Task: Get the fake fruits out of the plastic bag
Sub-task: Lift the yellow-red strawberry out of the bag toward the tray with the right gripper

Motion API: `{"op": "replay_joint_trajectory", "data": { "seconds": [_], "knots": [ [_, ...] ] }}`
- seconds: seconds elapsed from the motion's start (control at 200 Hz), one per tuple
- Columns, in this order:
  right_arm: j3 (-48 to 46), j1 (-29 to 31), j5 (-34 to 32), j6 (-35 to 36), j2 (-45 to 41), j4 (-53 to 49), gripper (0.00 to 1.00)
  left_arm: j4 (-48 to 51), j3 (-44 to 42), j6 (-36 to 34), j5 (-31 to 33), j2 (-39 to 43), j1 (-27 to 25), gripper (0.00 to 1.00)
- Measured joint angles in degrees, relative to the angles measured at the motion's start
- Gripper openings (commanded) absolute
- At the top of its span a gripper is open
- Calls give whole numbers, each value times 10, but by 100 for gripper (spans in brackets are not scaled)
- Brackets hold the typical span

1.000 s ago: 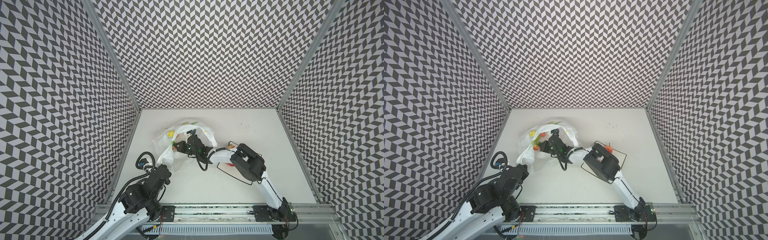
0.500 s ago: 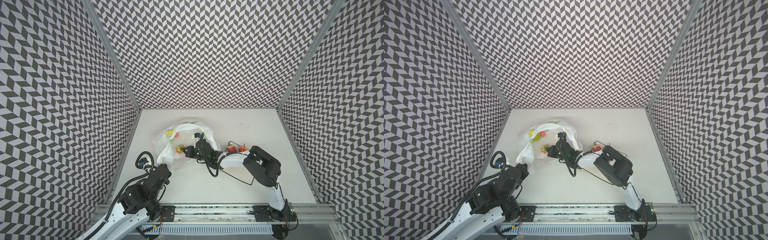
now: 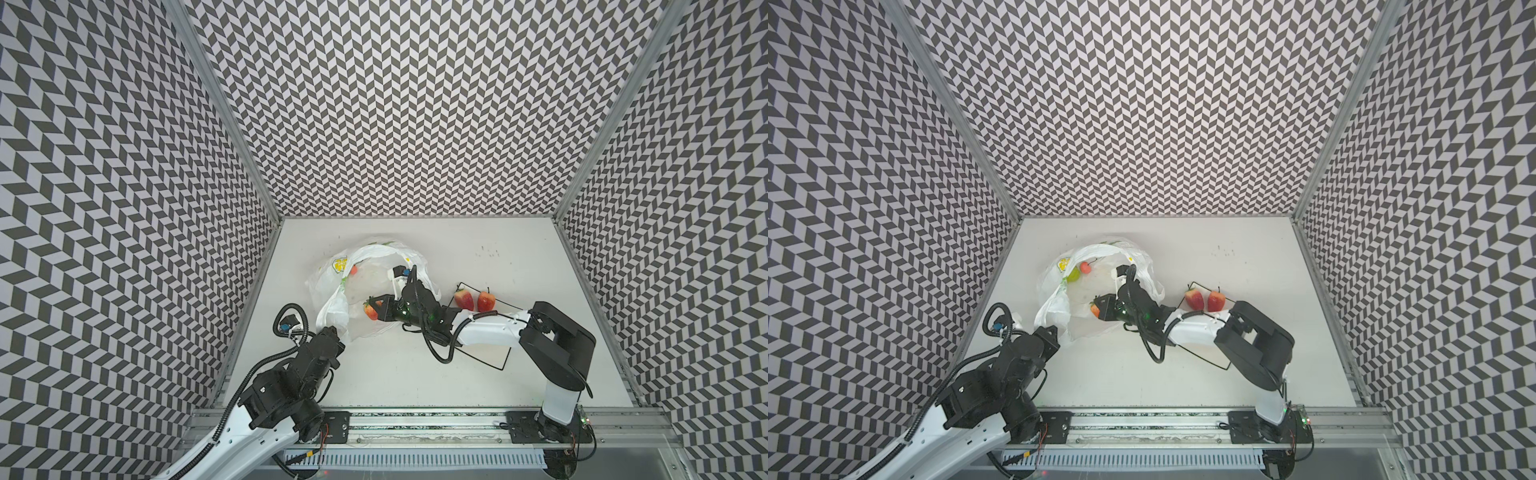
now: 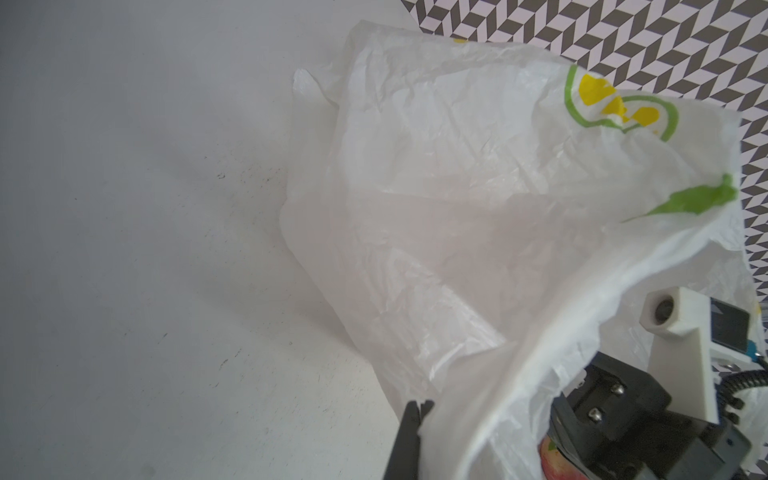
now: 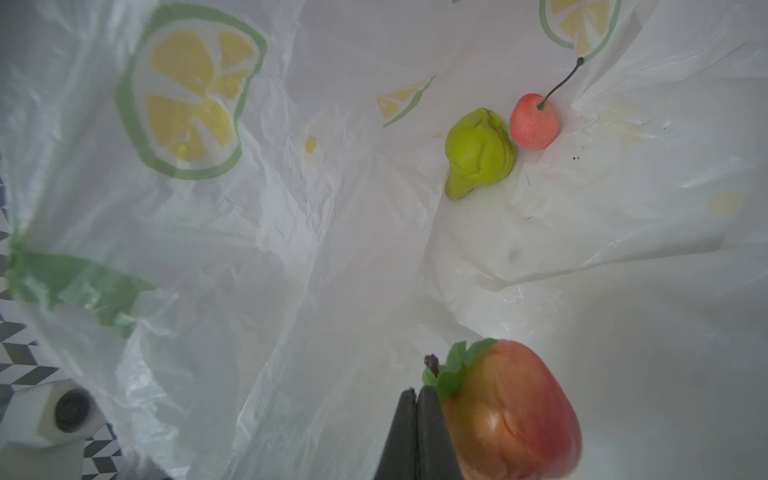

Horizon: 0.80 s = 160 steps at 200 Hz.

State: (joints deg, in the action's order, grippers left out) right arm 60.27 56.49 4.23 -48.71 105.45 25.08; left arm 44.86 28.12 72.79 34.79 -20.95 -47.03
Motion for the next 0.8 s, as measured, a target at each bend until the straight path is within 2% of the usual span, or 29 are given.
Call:
{"op": "replay_joint_trajectory", "data": {
  "seconds": [0.16,0.361,0.631,0.801],
  "knots": [
    [-9,4,-7,18,-29,-23,0,-15,-9,-3,-2,-6,0,0],
    [-28,9,-10,35,-106,-50,0,-42,-20,-12,-5,-9,0,0],
    [-94,13,-30,47,-274,-127,0,-80,-32,-18,-6,-17,0,0],
    [-142,15,-71,47,-402,-206,0,-102,-32,-27,-9,-28,0,0]
  ]
}}
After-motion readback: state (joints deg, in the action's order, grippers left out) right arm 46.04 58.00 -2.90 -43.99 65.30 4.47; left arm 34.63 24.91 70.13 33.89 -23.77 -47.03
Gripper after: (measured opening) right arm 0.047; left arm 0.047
